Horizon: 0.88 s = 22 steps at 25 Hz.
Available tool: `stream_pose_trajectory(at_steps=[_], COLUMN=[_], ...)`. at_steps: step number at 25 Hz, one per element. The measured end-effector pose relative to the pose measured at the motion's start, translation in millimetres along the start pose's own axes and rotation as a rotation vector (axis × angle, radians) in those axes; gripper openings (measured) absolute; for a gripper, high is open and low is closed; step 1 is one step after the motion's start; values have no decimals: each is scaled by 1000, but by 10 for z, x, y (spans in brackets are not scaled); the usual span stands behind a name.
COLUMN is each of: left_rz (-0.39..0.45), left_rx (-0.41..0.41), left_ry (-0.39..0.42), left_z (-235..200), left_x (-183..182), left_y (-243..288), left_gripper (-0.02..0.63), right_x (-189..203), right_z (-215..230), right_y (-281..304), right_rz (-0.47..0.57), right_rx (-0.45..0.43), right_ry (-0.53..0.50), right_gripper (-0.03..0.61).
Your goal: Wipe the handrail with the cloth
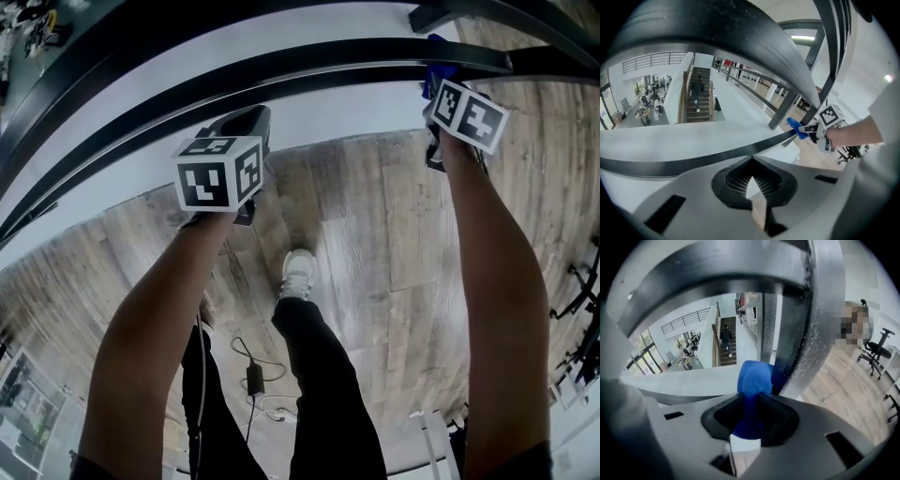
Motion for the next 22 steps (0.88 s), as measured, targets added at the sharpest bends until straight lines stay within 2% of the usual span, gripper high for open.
stream_pose_trajectory(at_steps=[3,6,10,13,16,18,20,22], left_rz=[19,5,1,-9,55,135,211,245], left_rx=[0,1,-26,-43,-38,-35,-52,-62], left_ry=[18,57,-42,-97,-151,-201,-217,-217], left_z=[13,21,-42,15,13,-72,-197,-232], left_x=[-11,135,434,712,735,628,492,468], left_y=[-151,-406,-1035,-1811,-2675,-3244,-3758,-4357], left_gripper=[3,3,3,3,2,3,3,2], right_x=[-29,157,536,793,858,794,647,629], right_z=[-326,-756,-1370,-1793,-2161,-2385,-2610,-2831], right_y=[-294,-680,-1415,-2216,-3004,-3451,-3851,-4422], right_rz=[107,169,197,200,231,265,307,303], right_rx=[-102,-222,-311,-359,-391,-383,-368,-354], right_ry=[-23,-14,-33,-91,-166,-123,-12,114], right_gripper=[106,106,106,106,106,106,106,106])
Point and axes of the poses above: the fingertips, and each gripper's own axes: y forward along the fingers, z to its right, x out of its underside, the point moved 6 cm from there along -y, backward along the fingers
